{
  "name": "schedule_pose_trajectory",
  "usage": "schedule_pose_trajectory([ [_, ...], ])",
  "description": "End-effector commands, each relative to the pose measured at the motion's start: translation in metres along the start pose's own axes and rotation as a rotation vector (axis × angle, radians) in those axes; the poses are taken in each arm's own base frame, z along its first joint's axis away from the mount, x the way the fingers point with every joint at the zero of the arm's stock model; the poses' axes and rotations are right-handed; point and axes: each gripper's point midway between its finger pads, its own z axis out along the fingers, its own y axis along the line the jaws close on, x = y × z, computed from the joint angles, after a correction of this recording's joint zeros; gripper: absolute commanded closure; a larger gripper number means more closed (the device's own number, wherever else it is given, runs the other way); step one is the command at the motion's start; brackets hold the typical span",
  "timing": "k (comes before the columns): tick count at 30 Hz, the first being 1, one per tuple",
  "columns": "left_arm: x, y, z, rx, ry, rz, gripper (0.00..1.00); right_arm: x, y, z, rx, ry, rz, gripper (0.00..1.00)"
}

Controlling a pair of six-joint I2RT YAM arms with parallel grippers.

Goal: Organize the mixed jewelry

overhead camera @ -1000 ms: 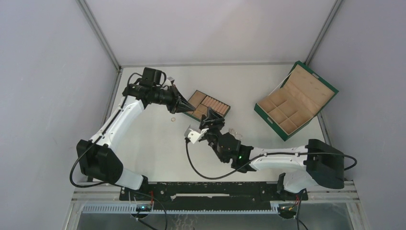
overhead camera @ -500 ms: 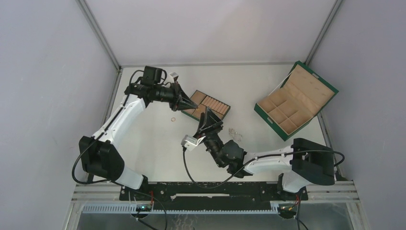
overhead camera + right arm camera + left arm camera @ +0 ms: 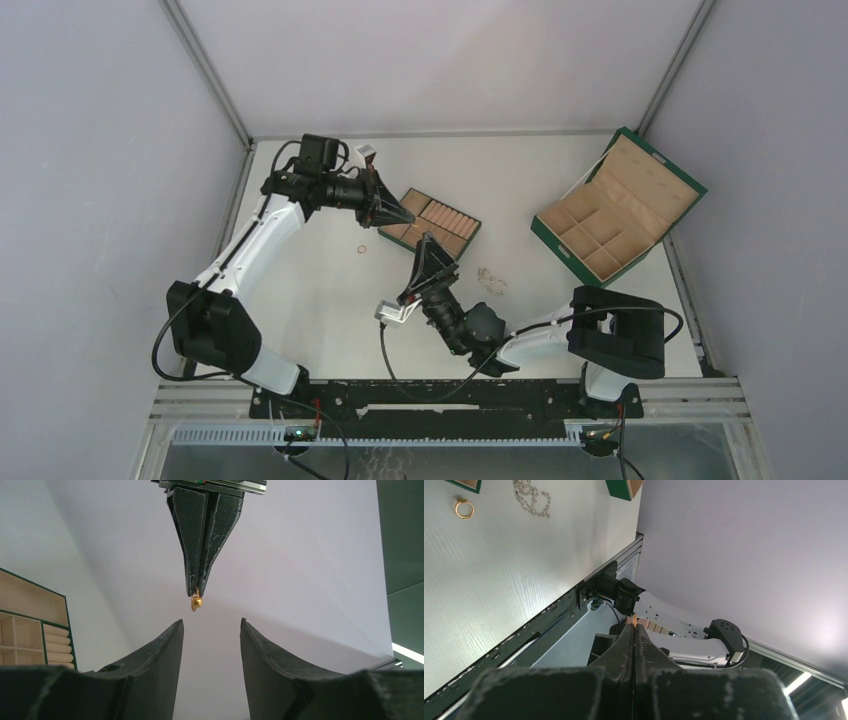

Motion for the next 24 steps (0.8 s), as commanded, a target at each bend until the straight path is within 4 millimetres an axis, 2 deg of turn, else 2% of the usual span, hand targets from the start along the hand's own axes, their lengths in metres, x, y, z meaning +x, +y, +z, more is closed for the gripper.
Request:
schedule_pose_trajectory([
  [1, 0.002, -0.021, -0.010, 0.065, -0.006, 0.097, 1.00, -0.009, -0.023, 0.004, 0.077, -0.024, 0.060, 0.47],
  [8, 0.003, -0.020, -0.010, 0.078, -0.010, 0.135, 1.00, -0.010, -0.025, 0.012, 0.079, -0.027, 0.096, 0.58],
  [18, 0.003, -0.024, -0.011, 0.092, -0.021, 0.163, 1.00, -0.007, -0.018, 0.019, 0.022, -0.026, 0.184, 0.55],
  [24, 0.005, -0.021, -0.011, 0.092, -0.022, 0.177, 1.00, -0.005, -0.022, 0.023, 0.026, -0.017, 0.224, 0.55],
])
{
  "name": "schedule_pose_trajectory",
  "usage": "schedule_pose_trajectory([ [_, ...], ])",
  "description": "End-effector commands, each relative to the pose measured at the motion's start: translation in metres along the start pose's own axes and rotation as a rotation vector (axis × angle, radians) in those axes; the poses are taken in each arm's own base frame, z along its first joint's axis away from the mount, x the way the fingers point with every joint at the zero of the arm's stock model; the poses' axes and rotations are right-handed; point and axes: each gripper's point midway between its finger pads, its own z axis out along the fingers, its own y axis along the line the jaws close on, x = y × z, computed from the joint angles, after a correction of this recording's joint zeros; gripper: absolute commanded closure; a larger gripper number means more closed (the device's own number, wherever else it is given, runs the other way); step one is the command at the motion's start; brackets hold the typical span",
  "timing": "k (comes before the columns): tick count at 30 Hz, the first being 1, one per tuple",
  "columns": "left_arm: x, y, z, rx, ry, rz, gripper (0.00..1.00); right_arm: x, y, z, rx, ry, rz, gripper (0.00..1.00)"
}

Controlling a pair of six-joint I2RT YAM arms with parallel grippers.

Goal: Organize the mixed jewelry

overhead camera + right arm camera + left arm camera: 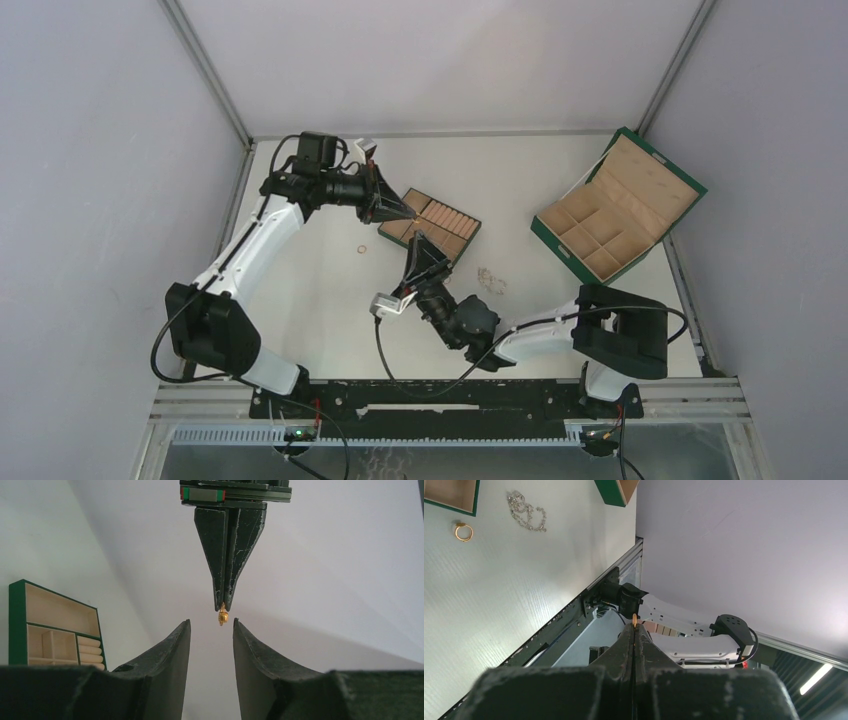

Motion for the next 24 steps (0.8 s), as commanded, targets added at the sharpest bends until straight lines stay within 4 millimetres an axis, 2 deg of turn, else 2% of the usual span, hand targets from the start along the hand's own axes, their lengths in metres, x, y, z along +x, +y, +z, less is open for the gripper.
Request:
schedule_pose_trajectory([
  [1, 0.008, -0.014, -0.009, 0.052, -0.006, 0.093, 1.00, -0.005, -0.032, 0.009, 0.074, -0.012, 0.118, 0.55],
  [9, 0.009, -0.016, -0.010, 0.060, -0.005, 0.126, 1.00, -0.001, -0.037, 0.016, 0.081, -0.001, 0.146, 0.57],
  [24, 0.012, -0.020, -0.012, 0.075, -0.001, 0.179, 1.00, 0.007, -0.039, 0.024, 0.085, 0.012, 0.165, 0.72],
])
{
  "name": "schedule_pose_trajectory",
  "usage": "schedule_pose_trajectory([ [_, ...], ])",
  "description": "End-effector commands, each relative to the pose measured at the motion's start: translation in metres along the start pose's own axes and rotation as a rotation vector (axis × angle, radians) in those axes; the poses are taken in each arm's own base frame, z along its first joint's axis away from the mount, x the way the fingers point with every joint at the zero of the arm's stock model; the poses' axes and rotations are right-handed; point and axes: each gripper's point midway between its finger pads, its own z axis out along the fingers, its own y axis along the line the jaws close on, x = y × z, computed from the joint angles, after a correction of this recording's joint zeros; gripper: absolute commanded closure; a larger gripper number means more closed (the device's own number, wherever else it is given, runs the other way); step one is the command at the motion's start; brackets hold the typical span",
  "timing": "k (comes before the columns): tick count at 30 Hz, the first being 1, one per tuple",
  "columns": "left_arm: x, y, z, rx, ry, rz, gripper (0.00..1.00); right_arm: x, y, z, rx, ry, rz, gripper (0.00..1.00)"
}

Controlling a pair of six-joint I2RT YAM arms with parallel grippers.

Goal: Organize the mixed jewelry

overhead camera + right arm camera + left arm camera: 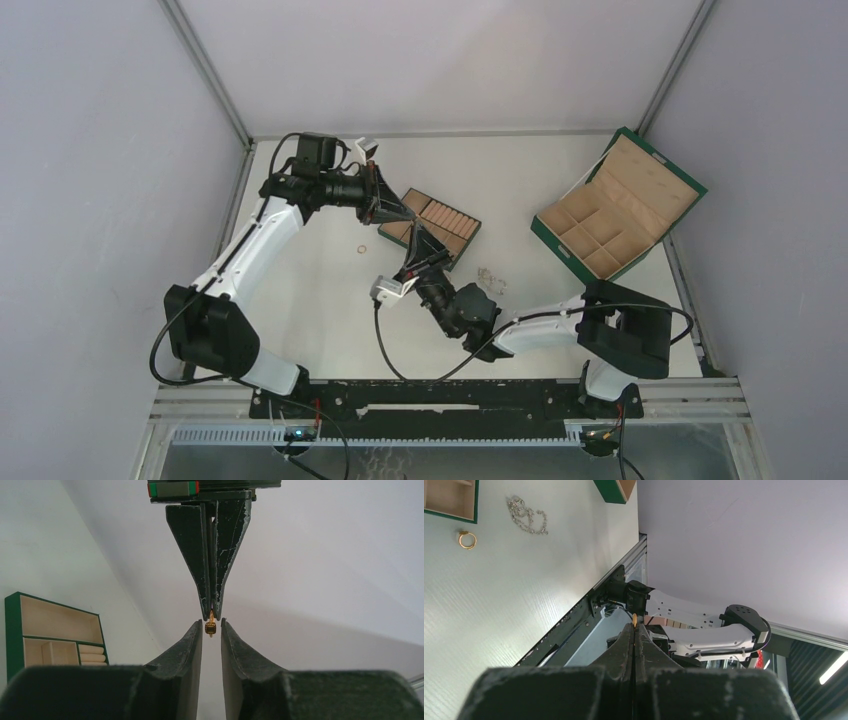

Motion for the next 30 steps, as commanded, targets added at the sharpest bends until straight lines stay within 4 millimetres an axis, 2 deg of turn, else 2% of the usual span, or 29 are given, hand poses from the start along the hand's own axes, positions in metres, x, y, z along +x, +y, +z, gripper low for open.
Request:
schedule_pose_trajectory([
  [1, 0.0067, -0.0209, -0.0111, 0.056, -0.010, 0.105, 1.00, -0.0052, -0.0292, 0.0072, 0.073, -0.014, 0.081, 0.74],
  [9, 0.0069, -0.0221, -0.0102, 0.059, -0.008, 0.114, 1.00, -0.0033, -0.0303, 0.0083, 0.077, -0.012, 0.083, 0.79],
  [24, 0.0090, -0.0232, -0.0075, 0.059, -0.001, 0.122, 1.00, -0.0021, -0.0326, 0.0089, 0.078, -0.010, 0.096, 0.78],
  [30, 0.0100, -0.0236, -0.0065, 0.057, 0.001, 0.123, 1.00, -0.0038, -0.0345, 0.0083, 0.085, -0.013, 0.102, 0.86],
])
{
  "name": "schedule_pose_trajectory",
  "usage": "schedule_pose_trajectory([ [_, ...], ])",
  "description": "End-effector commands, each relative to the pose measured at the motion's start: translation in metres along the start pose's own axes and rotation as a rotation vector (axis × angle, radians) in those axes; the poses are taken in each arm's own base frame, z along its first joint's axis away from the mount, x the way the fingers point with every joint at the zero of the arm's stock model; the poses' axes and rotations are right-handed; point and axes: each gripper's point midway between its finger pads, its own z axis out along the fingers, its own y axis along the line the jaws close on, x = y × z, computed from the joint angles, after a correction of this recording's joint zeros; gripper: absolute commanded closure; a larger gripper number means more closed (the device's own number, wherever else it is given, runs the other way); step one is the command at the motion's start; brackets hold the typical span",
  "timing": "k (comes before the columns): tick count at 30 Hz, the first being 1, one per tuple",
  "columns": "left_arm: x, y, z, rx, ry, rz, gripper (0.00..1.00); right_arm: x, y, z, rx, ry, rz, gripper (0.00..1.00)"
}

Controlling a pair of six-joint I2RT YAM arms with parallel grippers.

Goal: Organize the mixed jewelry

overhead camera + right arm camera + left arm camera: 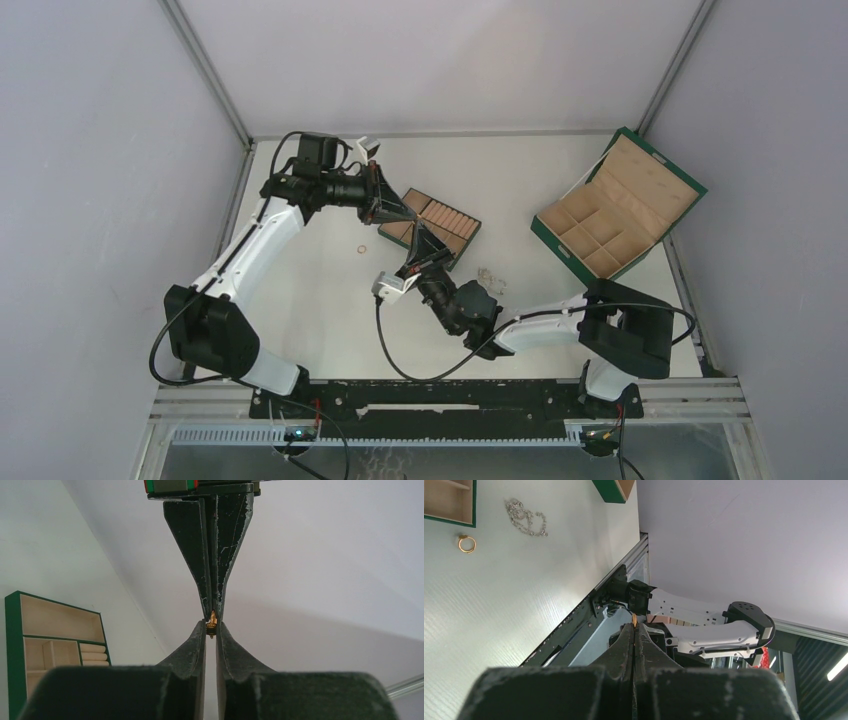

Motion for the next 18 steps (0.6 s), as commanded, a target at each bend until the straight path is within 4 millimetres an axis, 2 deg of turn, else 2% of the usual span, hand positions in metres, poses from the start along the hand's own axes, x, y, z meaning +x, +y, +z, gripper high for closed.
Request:
schedule_pose_trajectory([
  [1, 0.007, -0.021, -0.008, 0.049, -0.006, 0.092, 1.00, -0.011, -0.035, 0.005, 0.090, -0.026, 0.090, 0.87],
  [5, 0.007, -0.020, -0.007, 0.047, -0.005, 0.088, 1.00, -0.011, -0.032, 0.005, 0.080, -0.021, 0.091, 1.00],
  [9, 0.007, -0.021, -0.007, 0.052, -0.001, 0.090, 1.00, -0.010, -0.032, 0.005, 0.076, -0.016, 0.098, 1.00],
  [10, 0.007, -0.022, -0.007, 0.056, 0.003, 0.090, 0.96, -0.010, -0.033, 0.004, 0.077, -0.014, 0.103, 1.00],
  [16, 0.005, -0.027, -0.010, 0.062, -0.007, 0.108, 0.47, -0.004, -0.028, 0.004, -0.003, 0.016, 0.189, 1.00],
  [18, 0.004, -0.028, -0.011, 0.063, -0.011, 0.109, 0.38, -0.001, -0.023, 0.002, -0.063, 0.028, 0.221, 1.00],
])
